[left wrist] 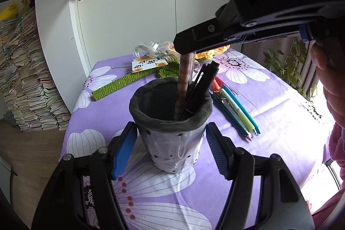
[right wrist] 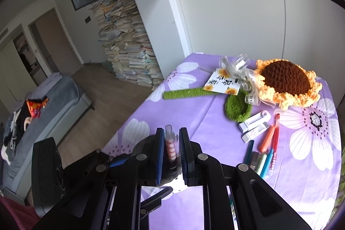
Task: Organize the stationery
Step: 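Lift the pink striped pen and drop it into the pen holder cup, then grasp the red pen with the right gripper, then lift the red pen and lower it into the pen holder cup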
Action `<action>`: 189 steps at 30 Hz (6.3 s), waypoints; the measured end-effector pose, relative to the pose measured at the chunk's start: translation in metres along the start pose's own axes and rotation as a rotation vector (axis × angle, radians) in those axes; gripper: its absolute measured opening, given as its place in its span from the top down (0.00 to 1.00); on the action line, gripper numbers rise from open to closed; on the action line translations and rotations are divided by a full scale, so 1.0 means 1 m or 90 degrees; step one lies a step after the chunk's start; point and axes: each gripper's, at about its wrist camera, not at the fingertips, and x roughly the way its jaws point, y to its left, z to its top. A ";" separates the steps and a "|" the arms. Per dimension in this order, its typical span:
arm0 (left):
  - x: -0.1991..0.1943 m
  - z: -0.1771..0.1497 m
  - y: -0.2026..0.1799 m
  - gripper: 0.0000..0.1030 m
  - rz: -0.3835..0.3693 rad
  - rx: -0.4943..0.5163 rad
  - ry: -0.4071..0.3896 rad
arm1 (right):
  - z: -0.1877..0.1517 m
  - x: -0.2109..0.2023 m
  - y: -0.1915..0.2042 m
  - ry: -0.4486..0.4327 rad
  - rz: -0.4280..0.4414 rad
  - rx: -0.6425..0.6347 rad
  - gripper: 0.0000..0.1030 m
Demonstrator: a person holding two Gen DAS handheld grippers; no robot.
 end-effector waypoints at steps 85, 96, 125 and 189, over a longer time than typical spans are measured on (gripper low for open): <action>0.005 0.002 -0.002 0.32 0.001 -0.008 -0.014 | -0.039 -0.031 -0.111 0.034 -0.260 0.116 0.86; 0.004 0.002 -0.001 0.32 -0.005 -0.009 -0.013 | -0.067 -0.044 -0.106 0.103 -0.261 0.107 0.86; 0.004 0.002 -0.002 0.31 -0.006 -0.010 -0.012 | -0.043 0.030 -0.148 0.230 -0.237 0.123 0.86; 0.003 0.002 -0.001 0.31 -0.006 -0.007 -0.011 | 0.007 -0.004 0.014 0.054 0.010 -0.047 0.90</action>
